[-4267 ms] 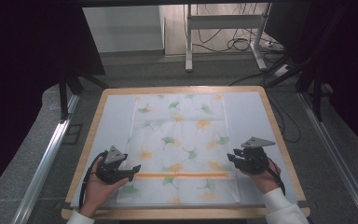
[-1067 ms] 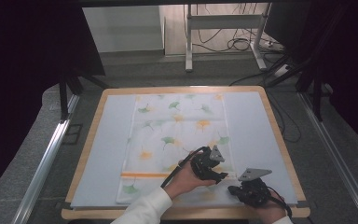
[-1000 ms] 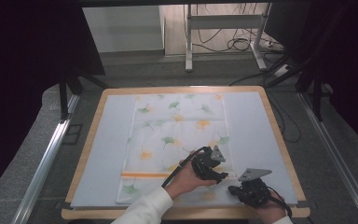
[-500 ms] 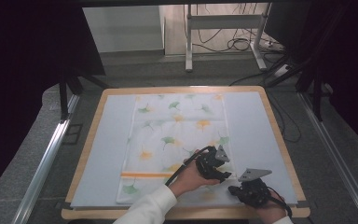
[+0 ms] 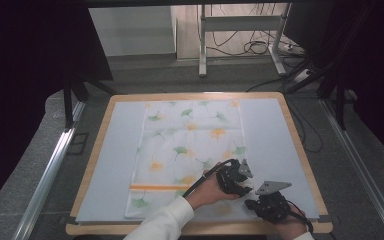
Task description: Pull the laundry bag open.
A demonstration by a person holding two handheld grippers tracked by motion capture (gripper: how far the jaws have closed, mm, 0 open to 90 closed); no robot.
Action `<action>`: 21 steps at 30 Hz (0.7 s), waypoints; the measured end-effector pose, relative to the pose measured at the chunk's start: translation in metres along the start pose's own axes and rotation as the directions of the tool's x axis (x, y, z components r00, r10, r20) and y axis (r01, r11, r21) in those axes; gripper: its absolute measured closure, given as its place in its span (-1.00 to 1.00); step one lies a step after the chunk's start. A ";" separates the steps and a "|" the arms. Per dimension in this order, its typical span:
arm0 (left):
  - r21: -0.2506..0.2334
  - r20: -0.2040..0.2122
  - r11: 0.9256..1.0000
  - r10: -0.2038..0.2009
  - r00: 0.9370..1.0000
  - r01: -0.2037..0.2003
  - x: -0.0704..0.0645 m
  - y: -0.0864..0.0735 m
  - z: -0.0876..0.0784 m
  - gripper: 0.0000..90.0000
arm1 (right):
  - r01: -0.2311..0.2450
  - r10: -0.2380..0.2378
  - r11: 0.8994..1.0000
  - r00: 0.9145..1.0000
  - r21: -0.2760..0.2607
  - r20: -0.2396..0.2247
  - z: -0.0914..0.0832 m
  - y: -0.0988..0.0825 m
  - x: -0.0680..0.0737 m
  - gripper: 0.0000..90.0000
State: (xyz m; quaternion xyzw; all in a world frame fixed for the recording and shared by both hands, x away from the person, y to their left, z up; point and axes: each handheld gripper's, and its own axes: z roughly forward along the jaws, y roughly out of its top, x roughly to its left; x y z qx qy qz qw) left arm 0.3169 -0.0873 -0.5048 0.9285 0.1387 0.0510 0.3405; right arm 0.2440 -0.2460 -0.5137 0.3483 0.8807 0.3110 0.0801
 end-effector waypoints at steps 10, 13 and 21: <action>0.036 -0.007 0.998 0.044 0.999 -0.043 -0.001 0.001 0.009 0.53 | 0.000 0.000 1.000 1.000 0.001 -0.002 0.000 0.000 -0.001 0.96; 0.038 -0.006 0.998 0.050 0.999 -0.050 -0.002 0.000 0.009 0.57 | -0.001 0.001 1.000 1.000 0.002 -0.003 0.000 0.000 -0.001 0.96; 0.036 0.004 0.999 0.033 0.999 -0.033 0.001 -0.001 0.008 0.80 | 0.000 0.000 1.000 1.000 0.001 -0.005 0.000 0.000 -0.001 0.96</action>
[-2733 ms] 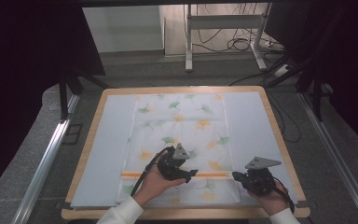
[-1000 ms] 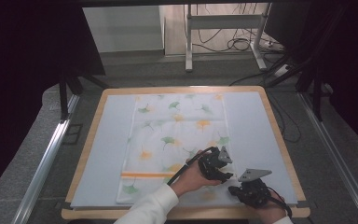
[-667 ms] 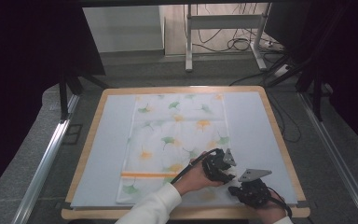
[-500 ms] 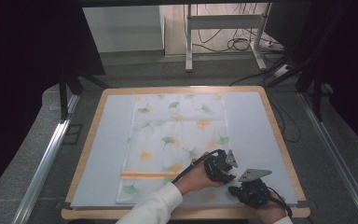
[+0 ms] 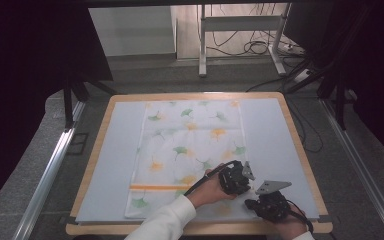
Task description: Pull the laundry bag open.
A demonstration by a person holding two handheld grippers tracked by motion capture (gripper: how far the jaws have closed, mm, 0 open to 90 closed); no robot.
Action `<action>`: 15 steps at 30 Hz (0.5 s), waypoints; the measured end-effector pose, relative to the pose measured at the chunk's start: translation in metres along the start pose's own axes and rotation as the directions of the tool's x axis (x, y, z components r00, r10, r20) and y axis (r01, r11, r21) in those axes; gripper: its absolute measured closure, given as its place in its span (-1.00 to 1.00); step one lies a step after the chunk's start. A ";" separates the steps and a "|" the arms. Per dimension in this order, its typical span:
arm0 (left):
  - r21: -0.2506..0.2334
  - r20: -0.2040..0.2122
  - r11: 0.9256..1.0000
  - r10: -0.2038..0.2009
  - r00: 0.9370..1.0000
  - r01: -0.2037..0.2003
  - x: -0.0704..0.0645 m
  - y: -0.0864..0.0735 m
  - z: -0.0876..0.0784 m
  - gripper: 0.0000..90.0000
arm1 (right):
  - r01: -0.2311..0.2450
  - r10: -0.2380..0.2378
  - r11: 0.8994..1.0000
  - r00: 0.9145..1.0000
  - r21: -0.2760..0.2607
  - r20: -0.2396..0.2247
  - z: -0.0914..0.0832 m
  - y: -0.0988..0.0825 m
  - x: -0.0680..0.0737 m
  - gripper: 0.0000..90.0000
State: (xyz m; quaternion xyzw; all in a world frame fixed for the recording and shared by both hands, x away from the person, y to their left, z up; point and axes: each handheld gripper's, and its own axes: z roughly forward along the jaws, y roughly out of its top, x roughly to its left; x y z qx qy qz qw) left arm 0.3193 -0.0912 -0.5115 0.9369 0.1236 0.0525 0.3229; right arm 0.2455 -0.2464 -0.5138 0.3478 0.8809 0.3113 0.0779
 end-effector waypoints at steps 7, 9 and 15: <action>-0.009 0.002 1.000 0.003 1.000 -0.003 -0.001 -0.001 0.000 0.89 | 0.002 -0.002 1.000 1.000 0.000 -0.002 0.000 0.000 -0.001 0.96; -0.009 0.002 1.000 0.004 1.000 -0.004 -0.001 -0.001 0.000 0.89 | 0.002 -0.002 1.000 1.000 0.000 -0.002 0.000 0.000 -0.001 0.96; -0.009 0.010 1.000 0.000 1.000 0.000 -0.002 -0.001 0.001 0.84 | -0.002 0.002 1.000 1.000 0.001 -0.001 0.000 0.001 -0.001 0.95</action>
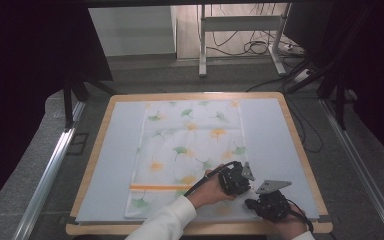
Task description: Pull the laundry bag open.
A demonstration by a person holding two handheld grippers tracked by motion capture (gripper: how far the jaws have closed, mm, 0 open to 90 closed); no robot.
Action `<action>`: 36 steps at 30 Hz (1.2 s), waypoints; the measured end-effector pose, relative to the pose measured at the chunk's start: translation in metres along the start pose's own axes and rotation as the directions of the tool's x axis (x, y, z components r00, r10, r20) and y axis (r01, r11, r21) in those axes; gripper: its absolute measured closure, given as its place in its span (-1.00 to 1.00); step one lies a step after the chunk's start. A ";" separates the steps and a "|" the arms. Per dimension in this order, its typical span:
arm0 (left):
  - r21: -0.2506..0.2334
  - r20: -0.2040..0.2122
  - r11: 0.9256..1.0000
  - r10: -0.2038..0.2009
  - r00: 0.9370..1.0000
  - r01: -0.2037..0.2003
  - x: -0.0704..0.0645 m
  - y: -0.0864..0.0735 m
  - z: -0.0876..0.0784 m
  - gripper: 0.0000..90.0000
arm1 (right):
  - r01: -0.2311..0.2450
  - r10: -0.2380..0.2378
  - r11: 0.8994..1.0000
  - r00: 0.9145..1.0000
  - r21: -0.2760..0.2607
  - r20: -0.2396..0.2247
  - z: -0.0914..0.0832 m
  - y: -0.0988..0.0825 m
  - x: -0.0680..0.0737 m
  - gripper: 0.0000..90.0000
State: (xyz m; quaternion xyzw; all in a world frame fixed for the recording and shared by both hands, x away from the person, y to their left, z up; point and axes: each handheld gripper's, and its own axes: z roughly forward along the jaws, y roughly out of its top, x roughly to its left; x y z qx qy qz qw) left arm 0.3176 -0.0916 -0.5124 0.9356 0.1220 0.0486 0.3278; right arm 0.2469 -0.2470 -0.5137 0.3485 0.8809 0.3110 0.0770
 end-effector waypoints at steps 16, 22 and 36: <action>-0.022 -0.015 0.999 -0.048 0.999 0.047 0.000 0.000 0.003 0.91 | 0.005 -0.005 1.000 1.000 -0.002 0.000 0.000 0.000 -0.001 0.95; -0.031 -0.024 0.997 -0.070 0.997 0.069 0.001 -0.002 0.002 1.00 | -0.004 0.004 1.000 1.000 -0.001 -0.004 0.000 0.000 -0.002 0.95; -0.039 -0.052 0.997 -0.067 0.996 0.065 -0.003 -0.006 -0.001 1.00 | -0.043 0.043 0.999 0.999 0.007 -0.022 0.001 0.001 -0.006 0.98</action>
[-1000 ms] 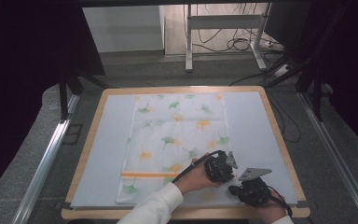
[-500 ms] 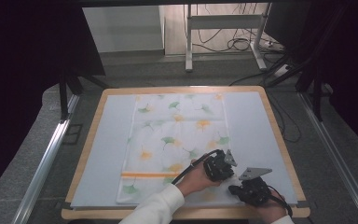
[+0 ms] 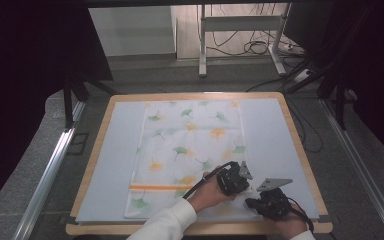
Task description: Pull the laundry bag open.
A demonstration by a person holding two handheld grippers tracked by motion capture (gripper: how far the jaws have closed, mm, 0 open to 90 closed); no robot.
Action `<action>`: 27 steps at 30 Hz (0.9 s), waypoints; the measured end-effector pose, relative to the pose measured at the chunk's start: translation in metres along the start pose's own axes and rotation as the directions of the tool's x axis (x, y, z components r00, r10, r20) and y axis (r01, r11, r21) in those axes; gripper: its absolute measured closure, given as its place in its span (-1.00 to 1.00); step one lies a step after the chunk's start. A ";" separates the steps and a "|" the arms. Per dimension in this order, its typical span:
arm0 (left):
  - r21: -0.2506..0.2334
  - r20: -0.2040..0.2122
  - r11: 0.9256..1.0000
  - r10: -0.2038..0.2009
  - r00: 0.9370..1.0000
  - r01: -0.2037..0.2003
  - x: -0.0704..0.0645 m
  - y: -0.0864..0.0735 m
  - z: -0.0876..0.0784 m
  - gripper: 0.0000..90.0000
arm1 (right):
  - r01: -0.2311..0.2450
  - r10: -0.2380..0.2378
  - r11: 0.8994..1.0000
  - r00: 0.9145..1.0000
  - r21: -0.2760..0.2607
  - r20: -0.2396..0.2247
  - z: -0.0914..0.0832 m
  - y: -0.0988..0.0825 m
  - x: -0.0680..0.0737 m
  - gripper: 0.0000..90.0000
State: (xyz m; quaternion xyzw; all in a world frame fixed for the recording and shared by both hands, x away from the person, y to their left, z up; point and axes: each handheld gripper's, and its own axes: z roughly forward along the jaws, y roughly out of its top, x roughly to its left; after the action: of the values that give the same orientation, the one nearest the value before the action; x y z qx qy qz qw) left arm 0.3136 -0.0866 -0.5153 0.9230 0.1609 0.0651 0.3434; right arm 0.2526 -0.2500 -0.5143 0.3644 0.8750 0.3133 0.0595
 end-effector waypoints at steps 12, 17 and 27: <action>-0.010 -0.026 1.000 0.000 1.000 0.000 -0.002 -0.004 -0.002 1.00 | -0.036 0.036 0.999 0.999 0.007 -0.013 0.000 0.001 -0.003 0.99; -0.014 -0.018 1.000 -0.006 1.000 0.006 -0.002 -0.005 -0.002 1.00 | -0.060 0.060 0.998 0.998 -0.031 0.012 -0.003 0.003 -0.008 0.98; -0.031 -0.028 0.999 -0.016 0.999 0.015 -0.004 -0.006 -0.001 1.00 | -0.143 0.147 0.988 0.986 -0.052 0.078 0.005 0.011 -0.020 0.99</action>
State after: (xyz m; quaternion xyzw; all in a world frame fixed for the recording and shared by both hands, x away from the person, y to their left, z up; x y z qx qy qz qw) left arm 0.3077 -0.0831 -0.5186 0.9153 0.1719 0.0780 0.3559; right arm 0.2750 -0.2554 -0.5141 0.4381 0.8355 0.3218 0.0805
